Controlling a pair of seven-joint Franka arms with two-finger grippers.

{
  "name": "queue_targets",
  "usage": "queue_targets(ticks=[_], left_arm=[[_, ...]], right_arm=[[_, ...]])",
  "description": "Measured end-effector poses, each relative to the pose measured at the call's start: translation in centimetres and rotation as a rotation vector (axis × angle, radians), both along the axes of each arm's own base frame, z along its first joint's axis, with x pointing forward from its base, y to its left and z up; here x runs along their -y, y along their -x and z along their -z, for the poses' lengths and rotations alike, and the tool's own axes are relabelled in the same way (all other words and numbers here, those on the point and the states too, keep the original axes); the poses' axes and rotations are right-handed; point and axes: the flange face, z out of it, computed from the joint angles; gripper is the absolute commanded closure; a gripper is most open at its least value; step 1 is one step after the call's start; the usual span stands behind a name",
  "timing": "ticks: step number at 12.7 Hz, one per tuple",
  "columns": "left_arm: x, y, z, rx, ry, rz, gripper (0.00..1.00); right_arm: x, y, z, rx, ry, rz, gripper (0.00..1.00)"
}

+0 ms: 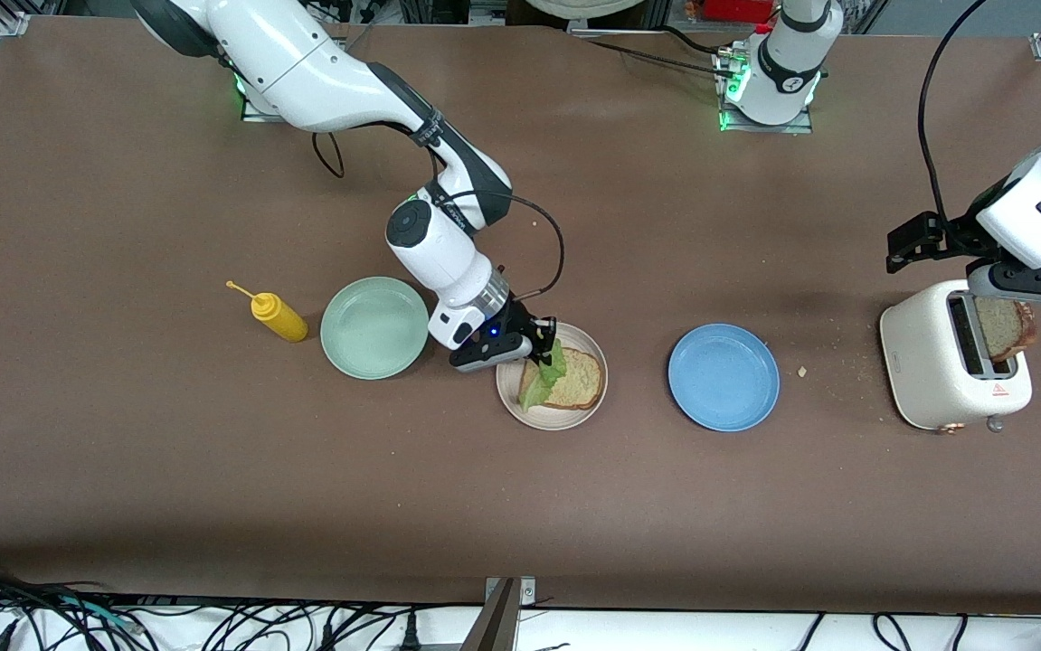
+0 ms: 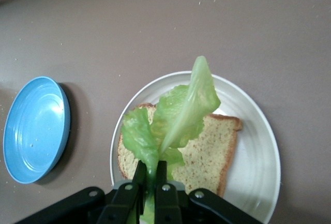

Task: Make sandwich in beige plate with both arms
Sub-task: 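Lift the lettuce leaf and carry it over the beige plate, then lower the lettuce onto the bread and open the right gripper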

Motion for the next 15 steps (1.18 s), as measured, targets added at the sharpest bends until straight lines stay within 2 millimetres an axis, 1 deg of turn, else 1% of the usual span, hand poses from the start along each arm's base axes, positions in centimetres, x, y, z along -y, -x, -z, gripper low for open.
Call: queue_targets(ticks=[1, 2, 3, 5, 9, 12, 14, 15], left_arm=[[0.0, 0.0, 0.0, 0.0, 0.0, 0.0, 0.0], [-0.1, 0.0, 0.0, 0.0, 0.0, -0.001, 0.0], [-0.2, 0.0, 0.0, 0.0, 0.0, -0.003, 0.0], [-0.2, 0.0, 0.0, 0.0, 0.0, -0.003, 0.0], [-0.2, 0.0, 0.0, 0.0, 0.0, -0.004, 0.0], [-0.2, 0.0, 0.0, 0.0, 0.0, -0.004, 0.0], [-0.2, 0.0, 0.0, 0.0, 0.0, -0.004, 0.0], [-0.2, 0.0, 0.0, 0.0, 0.0, -0.004, 0.0]], right_arm=[[-0.1, 0.2, 0.7, -0.005, 0.003, -0.002, 0.8], [-0.2, 0.4, 1.3, -0.007, 0.003, -0.002, 0.72], [-0.3, 0.5, 1.7, -0.006, 0.002, -0.002, 0.67], [-0.4, 0.7, 2.1, 0.001, -0.003, 0.0, 0.47], [-0.5, 0.7, 2.2, 0.003, -0.004, -0.001, 0.44], [-0.6, 0.8, 2.3, 0.005, -0.005, -0.001, 0.44], [-0.5, 0.7, 2.3, 0.012, -0.009, 0.002, 0.38], [-0.6, 0.7, 2.2, 0.017, -0.012, 0.004, 0.37]])
